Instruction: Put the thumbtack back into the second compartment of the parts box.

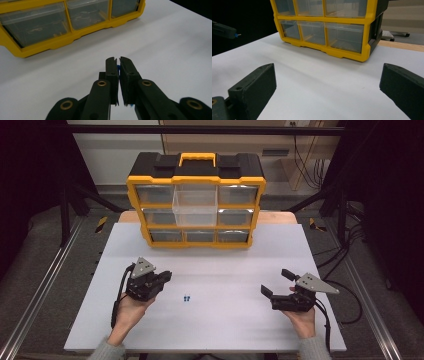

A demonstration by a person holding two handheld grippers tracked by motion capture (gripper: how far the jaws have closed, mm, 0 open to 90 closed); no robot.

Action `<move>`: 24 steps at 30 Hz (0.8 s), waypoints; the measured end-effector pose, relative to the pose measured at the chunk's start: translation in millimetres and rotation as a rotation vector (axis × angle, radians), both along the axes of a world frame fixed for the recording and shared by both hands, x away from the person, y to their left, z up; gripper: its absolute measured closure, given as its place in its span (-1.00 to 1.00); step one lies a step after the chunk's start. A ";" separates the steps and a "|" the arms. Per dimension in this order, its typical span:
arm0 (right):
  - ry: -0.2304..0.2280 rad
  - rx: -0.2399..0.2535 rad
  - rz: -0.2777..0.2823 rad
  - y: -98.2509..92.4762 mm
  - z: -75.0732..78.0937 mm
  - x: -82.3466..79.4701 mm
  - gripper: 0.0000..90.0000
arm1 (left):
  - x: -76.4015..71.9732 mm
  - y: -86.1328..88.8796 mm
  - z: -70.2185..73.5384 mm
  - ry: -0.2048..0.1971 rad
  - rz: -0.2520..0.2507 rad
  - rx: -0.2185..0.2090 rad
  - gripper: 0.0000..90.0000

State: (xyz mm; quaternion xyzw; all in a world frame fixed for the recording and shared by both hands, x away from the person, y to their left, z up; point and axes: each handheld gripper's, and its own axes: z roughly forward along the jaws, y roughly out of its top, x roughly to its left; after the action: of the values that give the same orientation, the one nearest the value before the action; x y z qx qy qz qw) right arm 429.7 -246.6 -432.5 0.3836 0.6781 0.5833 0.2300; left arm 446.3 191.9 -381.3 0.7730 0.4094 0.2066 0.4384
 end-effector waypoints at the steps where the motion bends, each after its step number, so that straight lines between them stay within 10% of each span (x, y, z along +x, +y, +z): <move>1: -0.005 -0.017 -0.001 -1.2 -0.3 0.4 -0.97 | 0.5 -0.1 1.8 -0.006 0.002 -0.007 0.87; 24: -0.002 -0.026 0.001 -1.1 -0.9 0.7 -0.97 | 10.0 3.5 46.9 -0.065 -0.050 0.019 0.87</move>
State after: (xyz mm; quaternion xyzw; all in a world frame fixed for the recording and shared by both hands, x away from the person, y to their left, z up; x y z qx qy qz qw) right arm 430.4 -247.7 -433.4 0.3796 0.6854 0.5751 0.2353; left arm 456.3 195.4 -334.3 0.7801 0.3735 0.2243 0.4491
